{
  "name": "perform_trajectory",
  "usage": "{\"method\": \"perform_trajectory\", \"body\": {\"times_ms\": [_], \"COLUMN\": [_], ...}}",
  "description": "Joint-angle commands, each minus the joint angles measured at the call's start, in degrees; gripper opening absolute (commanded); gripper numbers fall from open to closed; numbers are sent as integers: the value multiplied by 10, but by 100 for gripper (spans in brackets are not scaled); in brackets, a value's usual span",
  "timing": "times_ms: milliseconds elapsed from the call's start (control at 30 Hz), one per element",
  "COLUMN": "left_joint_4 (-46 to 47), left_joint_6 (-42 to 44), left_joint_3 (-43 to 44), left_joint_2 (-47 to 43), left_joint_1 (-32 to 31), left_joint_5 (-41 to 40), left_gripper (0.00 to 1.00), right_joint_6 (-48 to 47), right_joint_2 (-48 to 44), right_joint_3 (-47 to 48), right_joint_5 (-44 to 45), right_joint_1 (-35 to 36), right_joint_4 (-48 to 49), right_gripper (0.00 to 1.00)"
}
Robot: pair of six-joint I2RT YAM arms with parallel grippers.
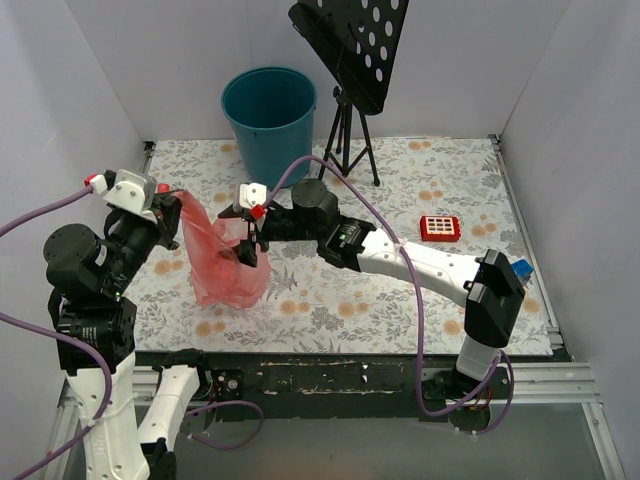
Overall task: Put the trash bags into the trash bin
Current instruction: Unfold the trash bag at the center of the board.
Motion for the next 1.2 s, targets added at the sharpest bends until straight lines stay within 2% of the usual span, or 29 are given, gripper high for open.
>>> {"method": "perform_trajectory", "body": {"times_ms": [0,67,167,267,367,533,800,1000,1067,1133,1167], "left_joint_4": [11,10,17,23,25,52,56,70,79,105,124], "left_joint_6": [-21,-28,-32,-32,-29,-21,20,21,16,8,2], "left_joint_3": [25,34,44,51,53,41,13,-4,-10,-25,-32], "left_joint_2": [8,10,10,11,11,2,3,-1,-5,-16,-24], "left_joint_1": [1,2,1,1,2,1,1,2,1,1,2], "left_joint_5": [17,25,15,-7,-35,-62,-171,-172,-173,-179,-182], "left_gripper": [0,0,0,0,0,0,0,0,0,0,0], "right_joint_6": [-7,-28,-66,-106,-149,-171,-212,-252,-232,-175,-118], "right_joint_2": [-26,-17,3,7,-3,-39,-132,-180,-187,-184,-180], "right_joint_3": [-8,-5,2,-15,-54,-121,-219,-295,-297,-288,-282], "right_joint_5": [23,79,216,292,332,352,377,412,407,384,371], "right_joint_1": [16,24,37,37,37,29,28,24,12,-9,-23], "right_joint_4": [33,33,33,50,62,72,86,100,84,45,25], "right_gripper": [85,85,85,85,85,85,85,86,86,87,88]}}
